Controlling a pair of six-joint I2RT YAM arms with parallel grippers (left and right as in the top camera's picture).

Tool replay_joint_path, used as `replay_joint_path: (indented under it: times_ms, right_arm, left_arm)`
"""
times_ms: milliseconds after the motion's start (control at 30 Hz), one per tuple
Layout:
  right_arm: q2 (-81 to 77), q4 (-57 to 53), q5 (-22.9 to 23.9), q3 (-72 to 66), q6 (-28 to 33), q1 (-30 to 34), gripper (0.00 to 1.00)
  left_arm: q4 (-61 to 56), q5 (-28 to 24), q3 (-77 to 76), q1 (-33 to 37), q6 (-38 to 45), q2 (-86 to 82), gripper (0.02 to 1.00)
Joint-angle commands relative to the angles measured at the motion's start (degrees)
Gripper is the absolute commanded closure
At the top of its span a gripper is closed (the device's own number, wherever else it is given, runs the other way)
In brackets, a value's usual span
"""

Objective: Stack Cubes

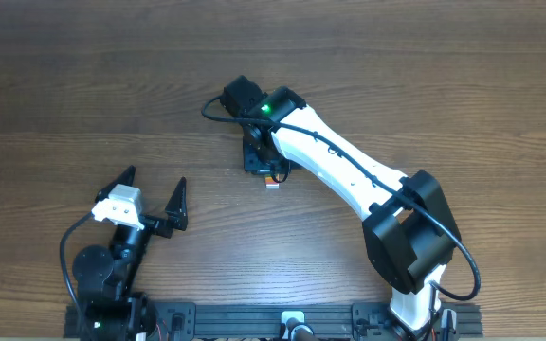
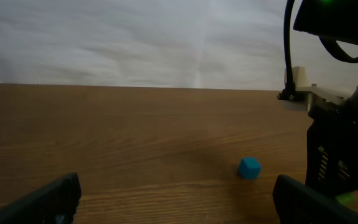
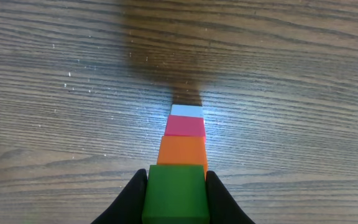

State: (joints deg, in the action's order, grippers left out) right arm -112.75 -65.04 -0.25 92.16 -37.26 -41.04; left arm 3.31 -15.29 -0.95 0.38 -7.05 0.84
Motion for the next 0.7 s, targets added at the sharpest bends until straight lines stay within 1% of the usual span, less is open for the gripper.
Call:
replay_joint_path:
  times_ms: [33, 133, 200, 467, 600, 700]
  right_arm:
    - [1.75, 0.31, 0.31, -0.94, -0.22, -0.26, 0.866]
    - [1.75, 0.31, 0.31, -1.11, -0.22, -0.26, 0.803]
    - [1.75, 0.33, 0.31, -1.22, -0.22, -0.26, 0.728]
    - [1.75, 0.33, 0.31, -1.22, -0.22, -0.26, 0.680]
    - [1.75, 0.33, 0.31, -1.22, -0.22, -0.26, 0.617]
    - [1.75, 0.37, 0.31, -1.22, -0.22, -0.22, 0.535]
  left_arm:
    - [-0.39, -0.74, 0.59, -0.28, 0.83, -0.50, 0.020]
    - [-0.39, -0.74, 0.59, -0.28, 0.83, -0.50, 0.020]
    - [-0.37, -0.74, 0.59, -0.28, 0.83, -0.50, 0.023]
    - [-0.37, -0.74, 0.59, -0.28, 0.83, -0.50, 0.023]
    - [-0.37, -0.74, 0.59, -0.28, 0.83, -0.50, 0.020]
    - [-0.37, -0.74, 0.59, -0.28, 0.83, -0.50, 0.020]
